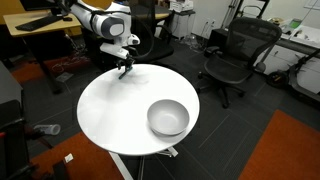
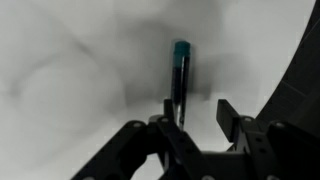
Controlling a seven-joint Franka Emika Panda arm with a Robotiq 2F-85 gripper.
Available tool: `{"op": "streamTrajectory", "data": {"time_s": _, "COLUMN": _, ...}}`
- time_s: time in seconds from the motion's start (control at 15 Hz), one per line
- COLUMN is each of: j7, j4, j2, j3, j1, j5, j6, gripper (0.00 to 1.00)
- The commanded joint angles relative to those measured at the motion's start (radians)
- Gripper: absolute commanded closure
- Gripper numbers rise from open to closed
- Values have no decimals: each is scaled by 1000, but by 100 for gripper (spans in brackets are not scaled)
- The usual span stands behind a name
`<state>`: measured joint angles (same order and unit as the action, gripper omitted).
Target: Move the marker to the left.
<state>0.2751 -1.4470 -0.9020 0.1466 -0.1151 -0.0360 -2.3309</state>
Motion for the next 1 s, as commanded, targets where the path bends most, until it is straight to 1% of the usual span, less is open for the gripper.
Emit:
{"op": "streamTrajectory", "data": {"time_s": 0.0, "j7": -6, "j4": -47, "j2": 74, "j3": -7, "j1": -9, "j5": -28, "j6": -9, "gripper": 20}}
{"op": "streamTrajectory", "data": {"time_s": 0.13, "j7": -10, "j4": -70, "j2": 121, "j3": -8, "j1": -9, "j5": -34, "j6": 7, "gripper": 5}}
{"op": "streamTrajectory", "data": {"time_s": 0.2, "j7": -12, "j4": -83, "j2": 147, "j3": -10, "j1": -10, "j5": -39, "j6": 12, "gripper": 1}}
{"op": "streamTrajectory", "data": {"time_s": 0.47, "j7": -22, "j4": -137, "j2": 246, "j3": -17, "j1": -16, "j5": -68, "j6": 21, "gripper": 0}}
{"op": "streamTrajectory", "data": {"time_s": 0.67, "j7": -24, "j4": -162, "j2": 290, "j3": -22, "j1": -20, "j5": -82, "j6": 28, "gripper": 0}}
{"op": "streamTrajectory", "data": {"time_s": 0.73, "j7": -25, "j4": -168, "j2": 298, "j3": -25, "j1": -23, "j5": -92, "j6": 33, "gripper": 0}}
{"op": "streamTrajectory", "data": {"time_s": 0.8, "j7": -3, "j4": -109, "j2": 242, "j3": -6, "j1": -8, "j5": -65, "j6": 15, "gripper": 0}}
{"op": "streamTrajectory", "data": {"time_s": 0.93, "j7": -4, "j4": -125, "j2": 258, "j3": -10, "j1": -11, "j5": -70, "j6": 18, "gripper": 0}}
